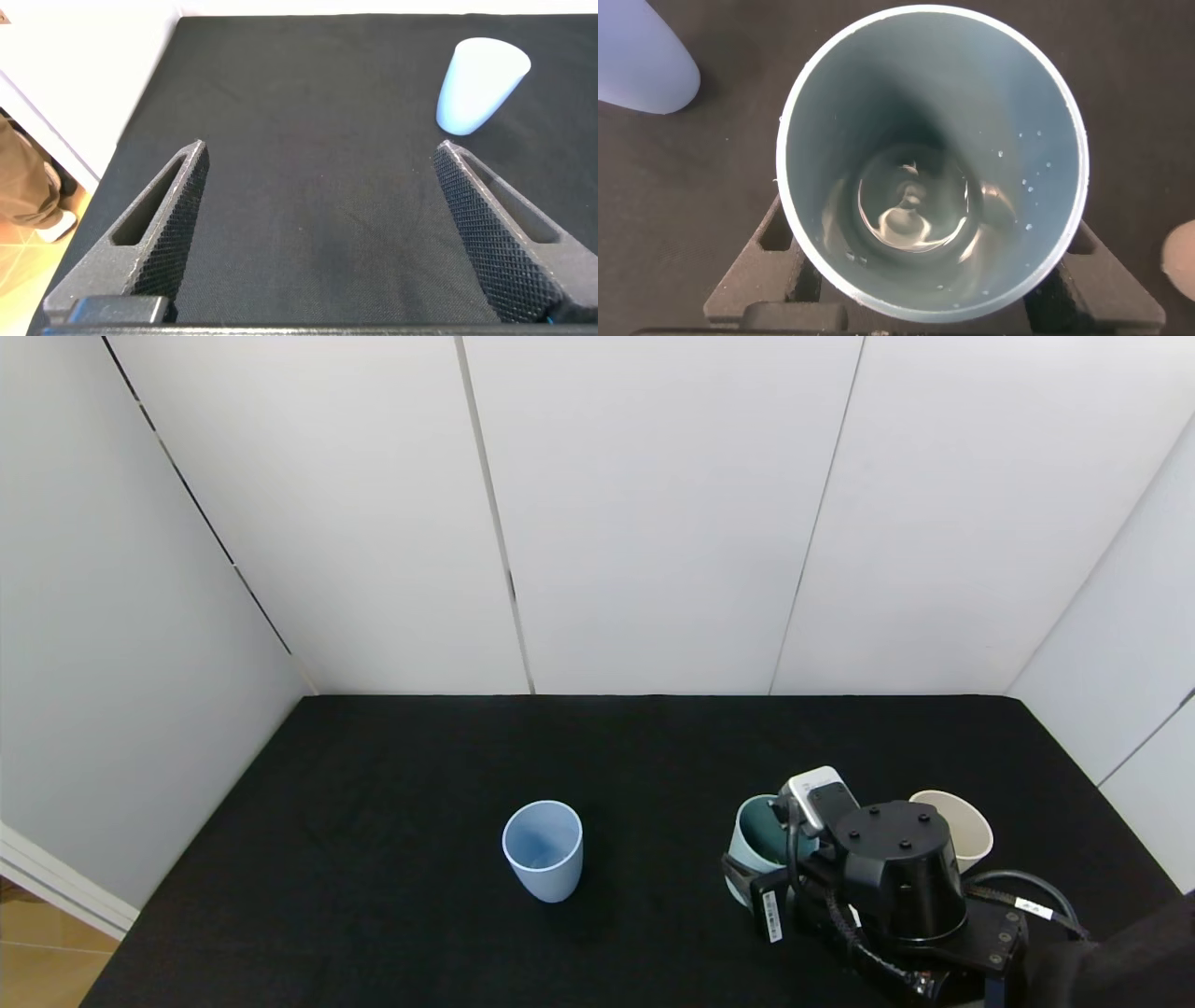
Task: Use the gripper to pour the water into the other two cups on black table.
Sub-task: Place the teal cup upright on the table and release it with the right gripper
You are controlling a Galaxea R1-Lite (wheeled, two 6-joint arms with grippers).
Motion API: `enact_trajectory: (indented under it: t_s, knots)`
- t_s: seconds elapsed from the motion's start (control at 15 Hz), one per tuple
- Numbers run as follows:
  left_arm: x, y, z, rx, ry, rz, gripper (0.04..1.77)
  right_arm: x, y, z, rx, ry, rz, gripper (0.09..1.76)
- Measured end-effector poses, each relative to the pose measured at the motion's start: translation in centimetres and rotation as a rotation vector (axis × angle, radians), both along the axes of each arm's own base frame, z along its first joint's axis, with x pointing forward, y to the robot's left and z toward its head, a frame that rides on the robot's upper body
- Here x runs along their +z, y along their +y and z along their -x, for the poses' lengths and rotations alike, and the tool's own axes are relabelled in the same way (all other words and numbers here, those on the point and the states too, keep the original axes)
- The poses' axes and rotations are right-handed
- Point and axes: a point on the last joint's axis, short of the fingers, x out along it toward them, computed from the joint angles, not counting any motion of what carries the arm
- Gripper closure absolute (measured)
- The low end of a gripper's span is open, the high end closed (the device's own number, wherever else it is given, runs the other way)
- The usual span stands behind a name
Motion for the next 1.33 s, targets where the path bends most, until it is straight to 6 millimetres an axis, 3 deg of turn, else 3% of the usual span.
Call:
enact_trajectory:
  t_s: [0.53, 1.33]
  knots:
    - [0.0, 0.0, 0.0, 0.000, 0.000, 0.000, 0.09, -2.5, 0.1, 0.1, 0.004, 0.048, 0.043, 0.67]
    - [0.0, 0.0, 0.0, 0.000, 0.000, 0.000, 0.09, -3.2, 0.1, 0.1, 0.006, 0.053, 0.047, 0.67]
